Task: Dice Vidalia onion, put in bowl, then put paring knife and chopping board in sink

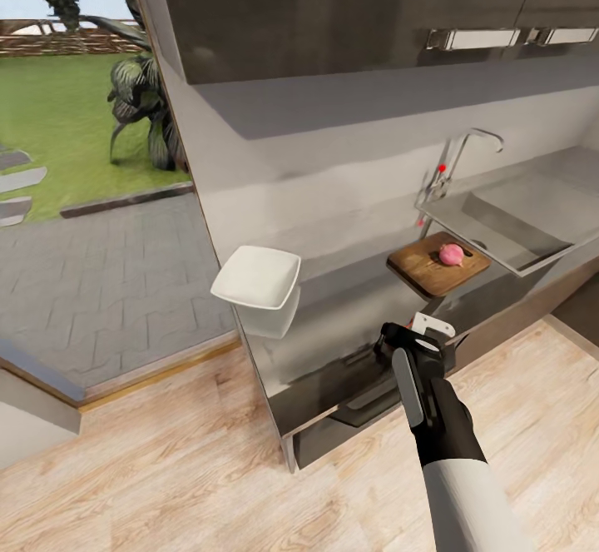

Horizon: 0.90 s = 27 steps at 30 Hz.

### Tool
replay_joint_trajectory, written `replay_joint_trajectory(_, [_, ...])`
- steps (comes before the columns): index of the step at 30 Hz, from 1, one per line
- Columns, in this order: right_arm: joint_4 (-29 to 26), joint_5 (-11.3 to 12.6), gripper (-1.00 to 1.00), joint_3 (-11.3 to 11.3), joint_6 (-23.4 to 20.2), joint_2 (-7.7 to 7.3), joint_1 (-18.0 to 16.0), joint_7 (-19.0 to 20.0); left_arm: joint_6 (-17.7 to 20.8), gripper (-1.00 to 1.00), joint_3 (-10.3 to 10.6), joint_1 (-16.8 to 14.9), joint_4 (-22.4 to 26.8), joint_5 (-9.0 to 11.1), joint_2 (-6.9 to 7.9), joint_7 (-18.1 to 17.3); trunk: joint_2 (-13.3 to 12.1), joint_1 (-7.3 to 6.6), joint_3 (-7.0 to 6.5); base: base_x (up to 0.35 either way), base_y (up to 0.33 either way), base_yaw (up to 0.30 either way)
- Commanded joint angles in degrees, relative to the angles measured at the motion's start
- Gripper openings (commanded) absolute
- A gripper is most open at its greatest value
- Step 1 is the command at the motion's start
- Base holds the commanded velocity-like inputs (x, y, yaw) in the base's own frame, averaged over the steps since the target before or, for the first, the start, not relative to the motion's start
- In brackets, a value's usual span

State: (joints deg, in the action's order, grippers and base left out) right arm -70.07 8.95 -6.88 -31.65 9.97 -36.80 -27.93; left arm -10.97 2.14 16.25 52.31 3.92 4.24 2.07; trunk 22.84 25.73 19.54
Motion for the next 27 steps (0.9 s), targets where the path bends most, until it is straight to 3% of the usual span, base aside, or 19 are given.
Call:
replay_joint_trajectory(1, [0.5, 1.7, 1.0, -0.1, 0.2, 0.03, 0.0, -0.4, -0.1, 1.0, 0.2, 0.0, 0.1, 0.4, 0.07, 0.2, 0.1, 0.05, 0.1, 0.003, 0.0, 0.0])
replay_joint_trajectory(27, [0.6, 1.8, 1.0, -0.1, 0.3, 0.03, 0.0, -0.4, -0.1, 1.0, 0.2, 0.0, -0.2, 0.4, 0.07, 0.2, 0.1, 0.05, 0.1, 0.0, -0.001, 0.0])
